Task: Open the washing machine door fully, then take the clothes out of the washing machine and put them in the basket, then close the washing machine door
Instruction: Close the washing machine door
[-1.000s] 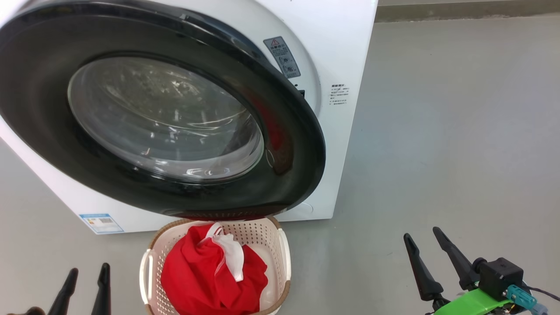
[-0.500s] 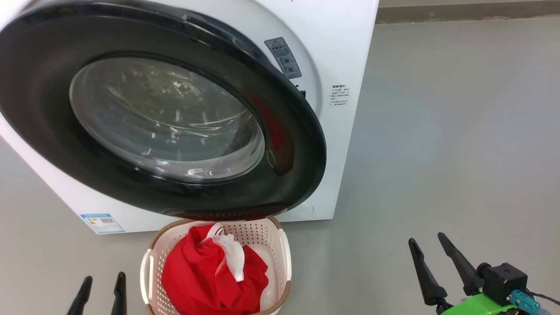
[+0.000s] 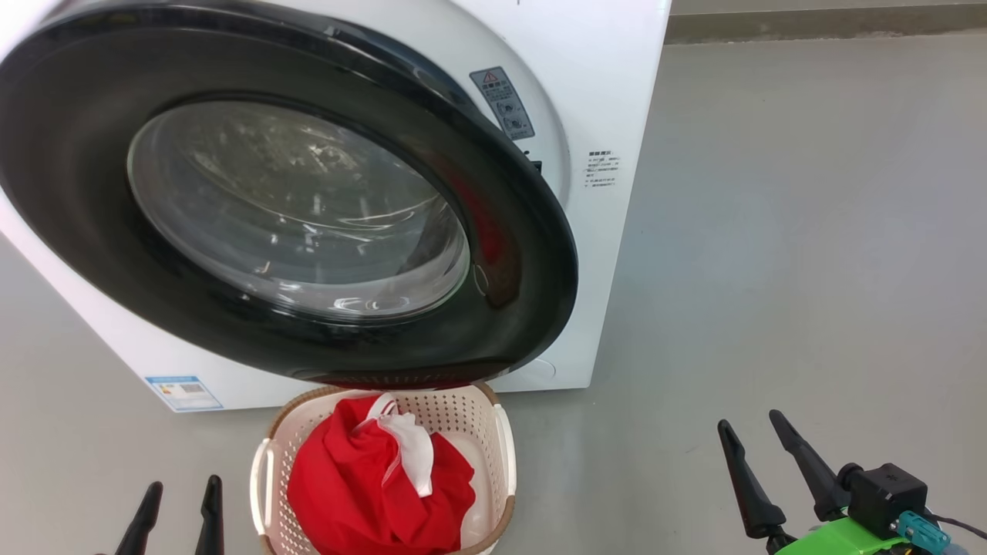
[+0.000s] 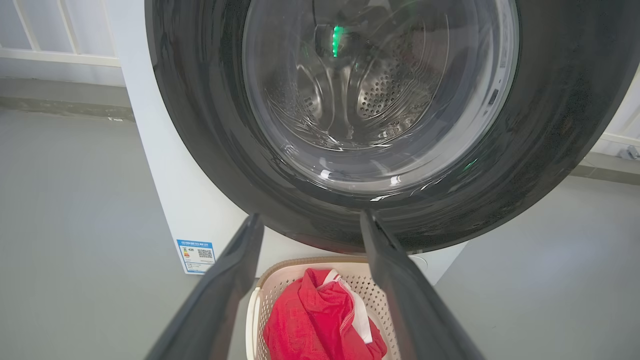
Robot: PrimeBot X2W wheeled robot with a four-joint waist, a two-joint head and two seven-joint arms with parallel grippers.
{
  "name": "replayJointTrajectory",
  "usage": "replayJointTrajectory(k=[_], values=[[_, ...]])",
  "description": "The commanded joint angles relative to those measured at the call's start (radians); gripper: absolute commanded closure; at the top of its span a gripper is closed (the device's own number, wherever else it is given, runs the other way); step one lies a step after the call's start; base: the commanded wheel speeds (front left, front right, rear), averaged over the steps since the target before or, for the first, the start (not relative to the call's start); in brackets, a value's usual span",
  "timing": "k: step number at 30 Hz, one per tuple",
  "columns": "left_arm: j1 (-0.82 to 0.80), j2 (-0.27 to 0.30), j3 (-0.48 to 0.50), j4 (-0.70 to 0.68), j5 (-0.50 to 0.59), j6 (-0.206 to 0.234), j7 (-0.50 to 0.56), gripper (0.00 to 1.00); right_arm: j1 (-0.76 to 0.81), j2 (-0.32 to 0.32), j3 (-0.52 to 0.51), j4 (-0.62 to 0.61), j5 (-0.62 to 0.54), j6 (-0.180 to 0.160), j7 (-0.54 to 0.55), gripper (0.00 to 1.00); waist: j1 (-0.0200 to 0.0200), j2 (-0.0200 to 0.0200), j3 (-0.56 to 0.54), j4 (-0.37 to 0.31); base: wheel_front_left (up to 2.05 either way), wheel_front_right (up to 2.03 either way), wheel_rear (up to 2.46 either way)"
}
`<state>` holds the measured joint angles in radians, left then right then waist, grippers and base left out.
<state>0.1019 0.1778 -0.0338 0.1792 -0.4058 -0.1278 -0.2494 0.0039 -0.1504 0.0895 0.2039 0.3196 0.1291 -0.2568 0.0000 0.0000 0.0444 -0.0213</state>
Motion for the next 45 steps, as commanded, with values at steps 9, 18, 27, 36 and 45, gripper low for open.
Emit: replayJointTrajectory(k=[9,18,27,36,45], values=[[-0.023,-0.011,0.017,-0.034,0.015,-0.003,-0.012,0.00,-0.040,-0.007,0.077,-0.017,0.045,0.002,-0.005,1.00,0.0000,0.0000,0.006,0.043,0.00,0.00,0.00],[-0.044,-0.030,-0.010,-0.049,0.010,-0.003,-0.012,0.00,-0.137,0.012,0.127,-0.001,0.052,0.002,-0.005,1.00,0.0000,0.0000,0.050,0.115,0.00,0.00,0.00],[-0.090,-0.039,-0.034,-0.053,-0.008,-0.003,-0.012,0.00,-0.236,0.042,0.136,0.028,0.042,0.002,-0.005,1.00,0.0000,0.0000,0.121,0.185,0.00,0.00,0.00],[-0.133,-0.035,-0.054,-0.060,-0.024,-0.003,-0.012,0.00,-0.332,0.060,0.123,0.057,0.027,0.002,-0.005,1.00,0.0000,0.0000,0.186,0.218,0.00,0.00,0.00],[-0.181,-0.030,-0.062,-0.069,-0.039,-0.003,-0.012,0.00,-0.415,0.068,0.102,0.072,0.017,0.002,-0.005,1.00,0.0000,0.0000,0.254,0.235,0.00,0.00,0.00]])
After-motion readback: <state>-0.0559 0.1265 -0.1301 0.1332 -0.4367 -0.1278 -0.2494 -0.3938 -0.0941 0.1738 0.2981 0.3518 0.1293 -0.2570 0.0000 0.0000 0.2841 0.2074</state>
